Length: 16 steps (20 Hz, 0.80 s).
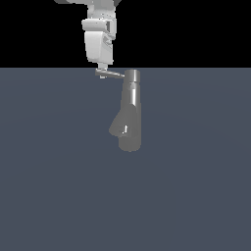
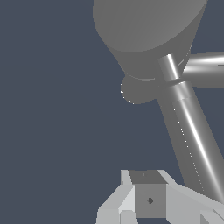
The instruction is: Turn on the faucet by rotating a designated handle.
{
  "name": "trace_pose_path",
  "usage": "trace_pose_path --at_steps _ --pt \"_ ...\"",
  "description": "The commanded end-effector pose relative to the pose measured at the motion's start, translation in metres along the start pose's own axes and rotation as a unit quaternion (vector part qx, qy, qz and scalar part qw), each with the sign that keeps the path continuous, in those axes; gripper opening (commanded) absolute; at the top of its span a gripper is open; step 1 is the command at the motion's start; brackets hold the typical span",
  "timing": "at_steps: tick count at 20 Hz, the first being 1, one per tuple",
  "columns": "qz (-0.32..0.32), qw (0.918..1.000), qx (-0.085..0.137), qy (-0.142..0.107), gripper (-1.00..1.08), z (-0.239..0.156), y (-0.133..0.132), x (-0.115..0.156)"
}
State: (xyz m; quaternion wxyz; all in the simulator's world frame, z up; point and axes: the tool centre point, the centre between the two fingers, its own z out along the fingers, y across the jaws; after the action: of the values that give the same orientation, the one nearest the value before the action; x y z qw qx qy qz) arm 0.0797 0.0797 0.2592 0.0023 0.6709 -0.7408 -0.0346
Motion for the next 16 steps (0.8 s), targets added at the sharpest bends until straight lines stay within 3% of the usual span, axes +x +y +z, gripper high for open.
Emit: trace_pose_path --at_steps 1,11,12,16 --pt "-0.003 1.0 -0.004 0.0 -1.0 -0.001 0.011 -0.004" --pt "-0.003 1.0 -0.004 0.0 -1.0 -0.012 0.038 -0.005" --pt "0.003 1.0 0.003 0.0 -1.0 -0.016 0.03 0.003" --pt "0.002 1.0 0.002 0.0 -1.0 -0.02 0.041 0.011"
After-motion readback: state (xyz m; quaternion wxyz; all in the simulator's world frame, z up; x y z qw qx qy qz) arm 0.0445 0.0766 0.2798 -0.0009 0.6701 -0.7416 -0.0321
